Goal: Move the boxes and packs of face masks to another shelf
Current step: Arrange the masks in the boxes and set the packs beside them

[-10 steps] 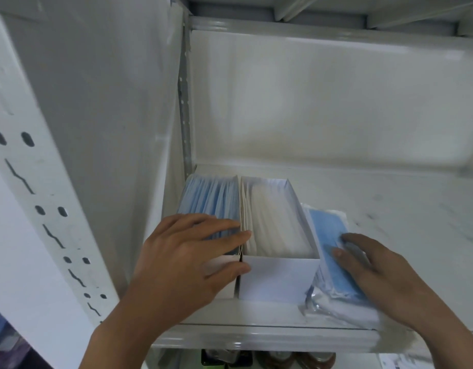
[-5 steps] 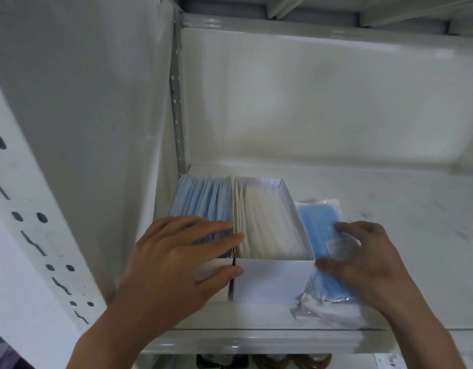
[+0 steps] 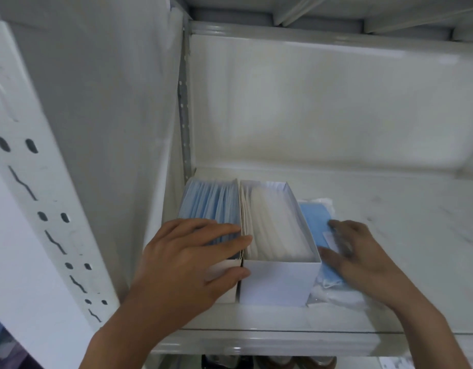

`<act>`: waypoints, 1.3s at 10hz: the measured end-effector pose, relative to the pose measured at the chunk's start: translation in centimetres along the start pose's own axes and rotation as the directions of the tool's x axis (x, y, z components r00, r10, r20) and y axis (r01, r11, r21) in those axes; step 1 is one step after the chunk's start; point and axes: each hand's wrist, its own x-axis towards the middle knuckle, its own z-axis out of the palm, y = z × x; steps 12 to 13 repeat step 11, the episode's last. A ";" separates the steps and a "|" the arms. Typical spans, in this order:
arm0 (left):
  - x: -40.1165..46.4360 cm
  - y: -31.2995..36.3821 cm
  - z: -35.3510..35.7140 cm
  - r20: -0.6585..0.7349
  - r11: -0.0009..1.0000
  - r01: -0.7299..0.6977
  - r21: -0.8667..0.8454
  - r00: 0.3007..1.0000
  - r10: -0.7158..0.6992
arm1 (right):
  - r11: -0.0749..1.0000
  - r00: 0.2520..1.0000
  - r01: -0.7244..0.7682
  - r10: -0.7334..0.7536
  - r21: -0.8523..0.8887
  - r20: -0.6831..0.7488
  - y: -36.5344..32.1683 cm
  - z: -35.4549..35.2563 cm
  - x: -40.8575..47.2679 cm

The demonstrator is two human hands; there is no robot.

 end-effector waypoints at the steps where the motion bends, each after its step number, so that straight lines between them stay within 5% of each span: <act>1: 0.1 0.0 0.0 0.012 1.000 -0.006 0.010 1.000 0.006 | 0.999 0.996 -0.015 0.019 -0.046 0.086 0.7 0.8 -0.7; 4: 0.4 0.3 -1.2 0.132 0.999 -0.015 0.042 0.991 0.010 | 0.945 0.996 0.000 0.028 -0.328 0.082 0.0 1.1 -1.0; 7: 2.3 0.8 -2.7 0.390 0.973 0.224 -0.059 0.902 -0.184 | 0.967 0.968 0.250 -0.250 0.045 -0.010 -6.5 -0.1 -1.5; 9: 3.7 3.0 -1.7 0.464 0.967 0.253 0.032 0.853 -0.238 | 0.958 0.964 0.264 -0.261 -0.113 0.040 -8.5 -0.2 -1.0; 13: 3.8 3.2 -1.5 0.428 0.973 0.227 0.052 0.875 -0.227 | 0.961 0.962 0.271 -0.270 -0.047 0.034 -8.7 -0.3 -0.9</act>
